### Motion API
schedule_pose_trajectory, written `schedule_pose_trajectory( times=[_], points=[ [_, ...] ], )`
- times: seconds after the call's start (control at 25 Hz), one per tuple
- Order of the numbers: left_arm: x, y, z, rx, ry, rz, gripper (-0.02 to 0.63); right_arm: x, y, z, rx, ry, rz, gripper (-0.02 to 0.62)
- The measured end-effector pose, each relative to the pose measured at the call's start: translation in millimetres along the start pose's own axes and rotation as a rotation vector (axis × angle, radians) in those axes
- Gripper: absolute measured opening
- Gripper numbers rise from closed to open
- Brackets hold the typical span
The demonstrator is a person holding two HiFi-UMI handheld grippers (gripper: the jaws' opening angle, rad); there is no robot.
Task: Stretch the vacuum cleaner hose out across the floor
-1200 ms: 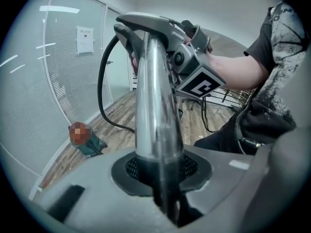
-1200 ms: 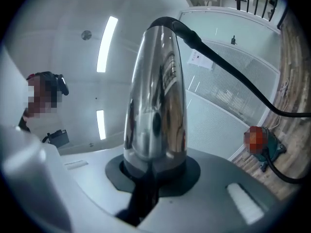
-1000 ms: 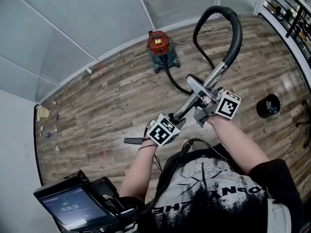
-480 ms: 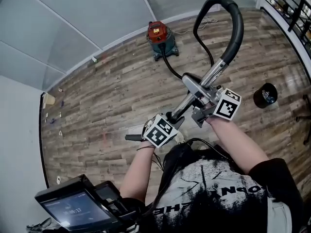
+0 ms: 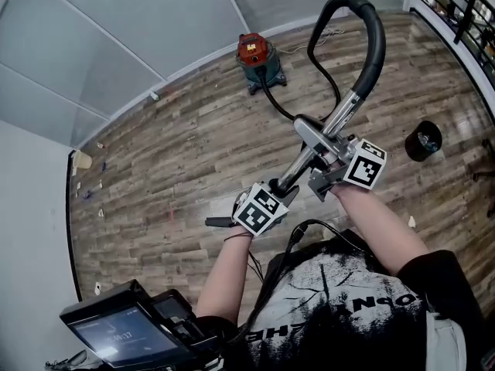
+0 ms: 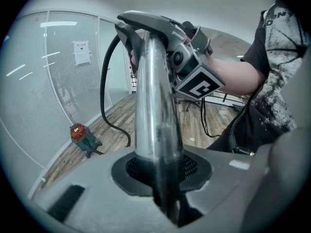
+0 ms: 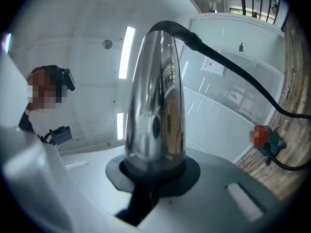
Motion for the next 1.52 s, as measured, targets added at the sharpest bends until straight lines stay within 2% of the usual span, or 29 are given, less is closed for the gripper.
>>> schedule_pose_trajectory(
  times=[0.12,0.4,0.76,0.88,1.12,1.32,1.52],
  points=[
    [29,27,-24,0.017,-0.027,-0.027,0.091,30,5,42,0.007,0.032,-0.012,0.049],
    [91,68,-70,0.091,-0.104,-0.052,0.091,99,36,106,0.067,0.081,-0.088,0.048],
    [79,83,-68,0.190,-0.135,-0.066,0.091,91,27,131,0.155,0.138,-0.101,0.049],
    [78,88,-78,0.197,-0.152,-0.065,0.091,91,35,143,0.162,0.146,-0.118,0.049],
    [86,76,-139,0.157,-0.165,-0.062,0.091,98,92,170,0.122,0.145,-0.130,0.049],
    [83,65,-227,0.113,-0.154,-0.053,0.091,92,162,216,0.085,0.130,-0.116,0.049],
    [75,53,-298,0.063,-0.106,-0.021,0.091,83,216,245,0.066,0.090,-0.075,0.049]
  ],
)
Point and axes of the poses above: the fingertips, and each gripper's own axes: y backward along the fingers, z to its left, x out of its underside, the point moved 9 cm from there along y, backward along the fingers, and after that the axes turned 1 degree about -z, right-handed, at the moved point
